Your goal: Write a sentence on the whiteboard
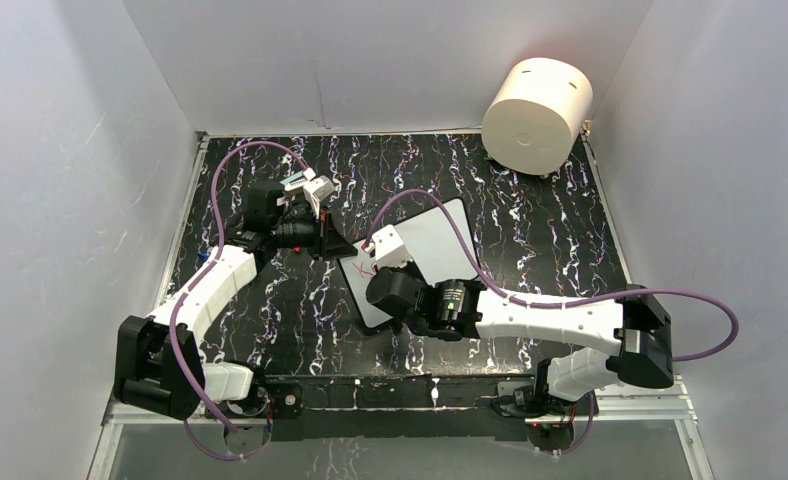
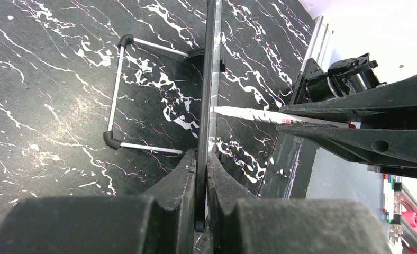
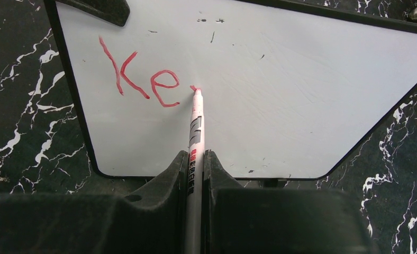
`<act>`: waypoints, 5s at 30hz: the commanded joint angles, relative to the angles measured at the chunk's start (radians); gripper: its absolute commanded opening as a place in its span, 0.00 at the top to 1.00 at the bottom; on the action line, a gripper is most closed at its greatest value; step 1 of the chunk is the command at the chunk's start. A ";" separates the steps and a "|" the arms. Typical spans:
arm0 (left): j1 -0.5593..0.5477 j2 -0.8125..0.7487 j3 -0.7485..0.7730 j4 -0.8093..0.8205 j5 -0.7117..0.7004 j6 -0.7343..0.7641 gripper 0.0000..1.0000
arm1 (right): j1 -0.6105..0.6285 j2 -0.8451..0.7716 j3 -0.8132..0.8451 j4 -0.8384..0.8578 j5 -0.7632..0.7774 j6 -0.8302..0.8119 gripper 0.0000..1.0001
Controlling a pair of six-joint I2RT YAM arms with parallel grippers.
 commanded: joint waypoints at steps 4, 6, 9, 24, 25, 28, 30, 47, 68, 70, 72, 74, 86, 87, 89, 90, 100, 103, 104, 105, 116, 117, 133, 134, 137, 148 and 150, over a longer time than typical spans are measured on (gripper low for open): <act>-0.018 0.026 -0.004 -0.080 -0.081 0.024 1.00 | -0.012 -0.008 0.003 -0.007 0.068 0.024 1.00; -0.017 0.026 -0.004 -0.080 -0.081 0.025 1.00 | -0.012 -0.010 0.003 -0.004 0.074 0.026 1.00; -0.017 0.029 -0.004 -0.080 -0.080 0.025 1.00 | -0.013 -0.009 0.006 -0.004 0.083 0.024 1.00; -0.020 0.031 -0.003 -0.083 -0.081 0.027 1.00 | -0.013 -0.033 -0.006 0.068 0.087 -0.019 1.00; -0.021 0.031 -0.003 -0.084 -0.081 0.026 1.00 | -0.013 -0.035 -0.008 0.076 0.082 -0.024 1.00; -0.021 0.032 -0.003 -0.084 -0.081 0.027 1.00 | -0.013 -0.037 -0.012 0.098 0.069 -0.038 1.00; -0.020 0.031 -0.004 -0.084 -0.081 0.027 1.00 | -0.014 -0.037 -0.012 0.105 0.056 -0.047 1.00; -0.020 0.034 -0.001 -0.087 -0.084 0.027 1.00 | -0.014 -0.018 -0.011 0.088 -0.029 -0.062 1.00; -0.021 0.033 -0.001 -0.091 -0.087 0.029 1.00 | -0.014 0.002 -0.009 -0.023 -0.007 -0.010 1.00; -0.020 0.035 0.000 -0.091 -0.088 0.030 1.00 | -0.015 0.000 -0.008 -0.027 0.000 -0.009 1.00; -0.020 0.035 0.002 -0.090 -0.087 0.029 1.00 | -0.014 0.000 -0.007 -0.034 0.010 -0.002 1.00; -0.021 0.037 0.001 -0.091 -0.087 0.029 1.00 | -0.014 -0.003 -0.008 -0.038 0.016 0.005 1.00; -0.020 0.038 0.002 -0.091 -0.088 0.032 1.00 | -0.013 -0.072 -0.039 0.018 0.045 0.002 1.00; -0.021 0.038 0.001 -0.092 -0.090 0.031 1.00 | -0.014 -0.075 -0.038 0.019 0.050 0.002 1.00; -0.021 0.038 0.002 -0.092 -0.089 0.031 1.00 | -0.015 -0.079 -0.039 0.027 0.057 -0.002 1.00; -0.020 0.038 0.001 -0.093 -0.087 0.032 1.00 | -0.016 -0.081 -0.040 0.033 0.060 -0.006 1.00; -0.021 0.042 0.003 -0.094 -0.089 0.032 1.00 | -0.024 -0.076 -0.040 0.077 0.064 -0.036 1.00; -0.020 0.042 0.002 -0.094 -0.089 0.032 1.00 | -0.028 -0.071 -0.037 0.080 0.067 -0.042 1.00; -0.020 0.042 0.003 -0.094 -0.089 0.033 1.00 | -0.031 -0.071 -0.037 0.081 0.067 -0.043 1.00; -0.021 0.042 0.003 -0.095 -0.089 0.032 1.00 | -0.032 -0.070 -0.037 0.082 0.066 -0.044 1.00; -0.022 0.042 0.003 -0.095 -0.087 0.032 1.00 | -0.045 -0.057 -0.043 0.085 0.041 -0.044 1.00; -0.023 0.042 0.003 -0.095 -0.087 0.032 1.00 | -0.045 -0.056 -0.044 0.083 0.038 -0.043 1.00; -0.022 0.043 0.004 -0.096 -0.088 0.032 1.00 | -0.048 -0.023 -0.021 -0.069 -0.042 0.040 1.00; -0.023 0.043 0.004 -0.097 -0.087 0.032 1.00 | -0.049 -0.023 -0.024 -0.073 -0.049 0.044 1.00; -0.022 0.044 0.004 -0.097 -0.090 0.033 1.00 | -0.049 -0.020 -0.035 -0.077 -0.062 0.053 1.00; -0.022 0.048 0.006 -0.097 -0.093 0.032 1.00 | -0.047 -0.069 -0.035 -0.075 -0.037 0.050 1.00; -0.023 0.046 0.006 -0.097 -0.094 0.032 1.00 | -0.047 -0.106 -0.057 -0.014 -0.030 0.015 1.00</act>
